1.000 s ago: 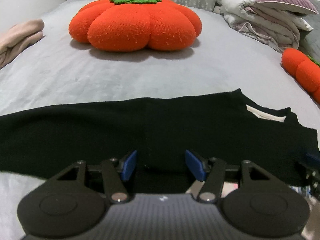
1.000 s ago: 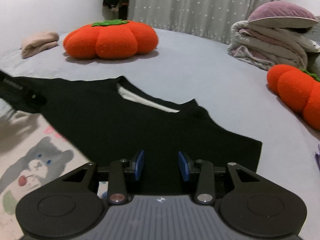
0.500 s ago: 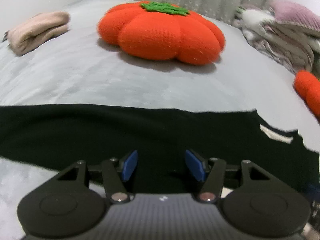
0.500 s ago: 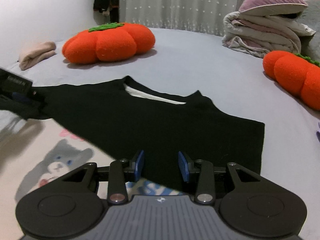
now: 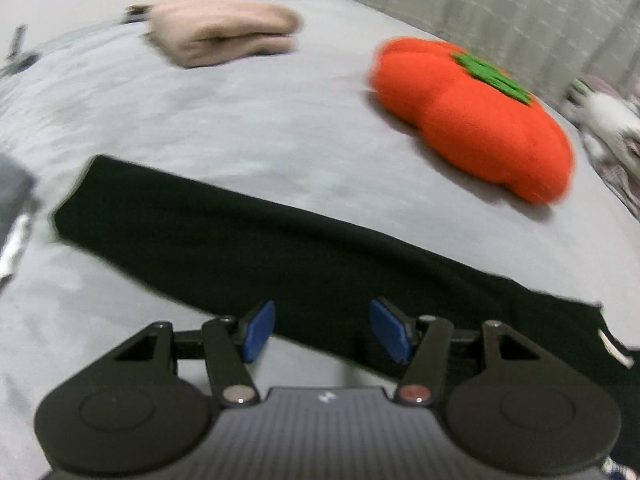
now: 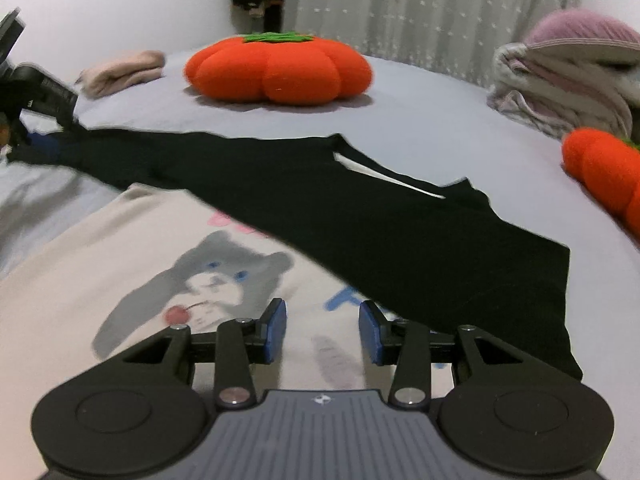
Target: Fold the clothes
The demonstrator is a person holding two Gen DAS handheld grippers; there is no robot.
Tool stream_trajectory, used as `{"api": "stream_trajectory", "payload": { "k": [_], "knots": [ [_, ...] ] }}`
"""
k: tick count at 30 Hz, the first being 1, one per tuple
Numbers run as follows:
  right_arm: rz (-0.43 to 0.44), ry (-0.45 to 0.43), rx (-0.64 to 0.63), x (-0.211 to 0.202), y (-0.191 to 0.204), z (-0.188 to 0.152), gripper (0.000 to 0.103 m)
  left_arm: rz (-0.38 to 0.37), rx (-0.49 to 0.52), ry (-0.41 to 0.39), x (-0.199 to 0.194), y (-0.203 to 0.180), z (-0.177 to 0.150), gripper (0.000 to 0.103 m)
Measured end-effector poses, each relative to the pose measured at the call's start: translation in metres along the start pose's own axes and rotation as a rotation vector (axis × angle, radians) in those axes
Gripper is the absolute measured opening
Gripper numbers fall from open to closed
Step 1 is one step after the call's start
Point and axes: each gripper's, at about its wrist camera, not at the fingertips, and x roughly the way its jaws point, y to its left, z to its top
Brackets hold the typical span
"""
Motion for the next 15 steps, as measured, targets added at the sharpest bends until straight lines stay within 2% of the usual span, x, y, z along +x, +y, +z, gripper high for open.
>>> {"api": "stream_trajectory", "payload": {
  "k": [6,8,11,15],
  "knots": [
    [-0.049,-0.026,-0.066,-0.008,0.032,-0.004,0.041,0.096,-0.118,-0.005,-0.001,0.068,0.016,0.056],
    [-0.048,-0.031,-0.064,-0.009,0.038,-0.004,0.041,0.113,-0.121,-0.005,0.001,0.080,0.018,0.056],
    [-0.002,-0.023,-0.043,-0.011,0.046,-0.005,0.041,0.124,-0.111,-0.012,0.003,0.090,0.021,0.056],
    [-0.026,-0.036,-0.086,-0.018,0.066,-0.012,0.041,0.141,-0.102,-0.017,0.010,0.099,0.021,0.057]
  ]
}}
